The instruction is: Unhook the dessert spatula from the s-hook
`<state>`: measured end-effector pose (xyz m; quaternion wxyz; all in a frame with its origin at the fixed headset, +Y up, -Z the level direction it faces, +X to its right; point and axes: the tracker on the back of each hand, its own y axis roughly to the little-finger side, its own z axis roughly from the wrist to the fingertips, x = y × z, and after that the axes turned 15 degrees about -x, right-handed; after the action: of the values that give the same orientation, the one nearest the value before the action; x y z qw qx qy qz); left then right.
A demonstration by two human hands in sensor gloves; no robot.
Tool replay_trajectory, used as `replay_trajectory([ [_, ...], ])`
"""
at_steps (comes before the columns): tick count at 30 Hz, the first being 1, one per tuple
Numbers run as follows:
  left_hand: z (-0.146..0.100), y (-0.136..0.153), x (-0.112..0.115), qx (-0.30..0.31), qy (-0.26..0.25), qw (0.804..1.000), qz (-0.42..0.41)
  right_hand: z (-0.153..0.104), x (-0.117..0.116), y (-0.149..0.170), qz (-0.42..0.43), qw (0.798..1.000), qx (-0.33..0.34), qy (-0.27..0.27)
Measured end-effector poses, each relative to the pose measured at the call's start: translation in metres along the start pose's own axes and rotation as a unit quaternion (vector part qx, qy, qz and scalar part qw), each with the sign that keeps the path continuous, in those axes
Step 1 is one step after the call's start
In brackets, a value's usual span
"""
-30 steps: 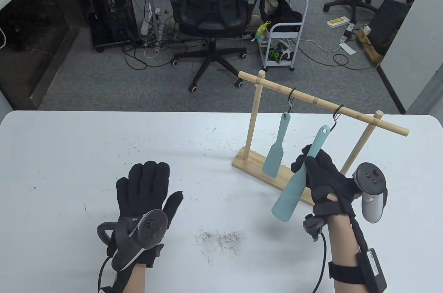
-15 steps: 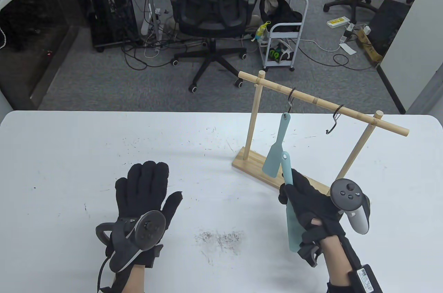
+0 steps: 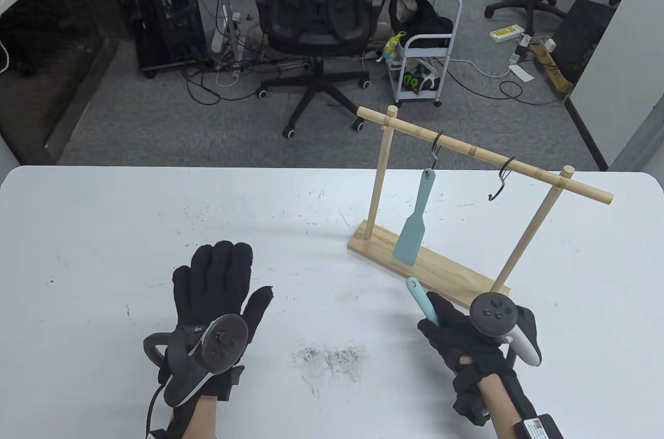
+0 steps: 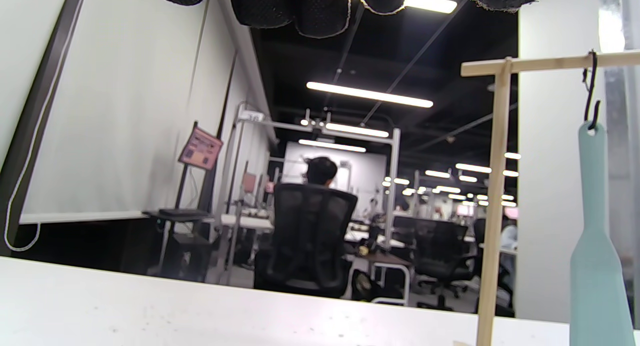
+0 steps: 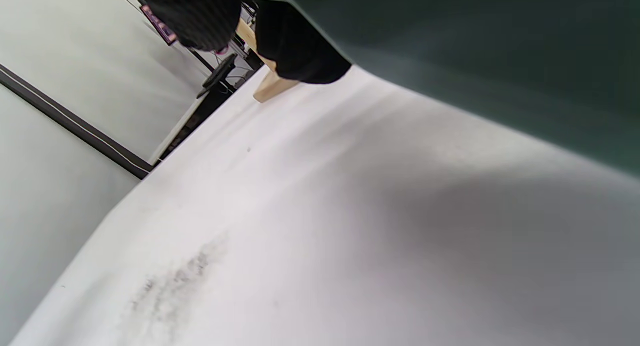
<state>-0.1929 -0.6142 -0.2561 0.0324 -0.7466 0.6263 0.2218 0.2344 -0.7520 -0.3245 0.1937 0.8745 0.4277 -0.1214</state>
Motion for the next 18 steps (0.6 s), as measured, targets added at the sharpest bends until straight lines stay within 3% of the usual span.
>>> replay_trajectory([
  [9,0.001,-0.003,0.002,0.006,0.009,1.0,-0.001,0.0,-0.017,0.001,-0.128,0.989,-0.06,0.054],
  [12,0.002,-0.005,0.004,0.007,0.016,1.0,-0.003,0.001,-0.022,0.0,-0.185,0.975,-0.083,0.094],
  [18,0.003,-0.009,0.008,0.009,0.022,1.0,0.008,0.003,-0.032,-0.006,-0.26,0.951,-0.114,0.123],
])
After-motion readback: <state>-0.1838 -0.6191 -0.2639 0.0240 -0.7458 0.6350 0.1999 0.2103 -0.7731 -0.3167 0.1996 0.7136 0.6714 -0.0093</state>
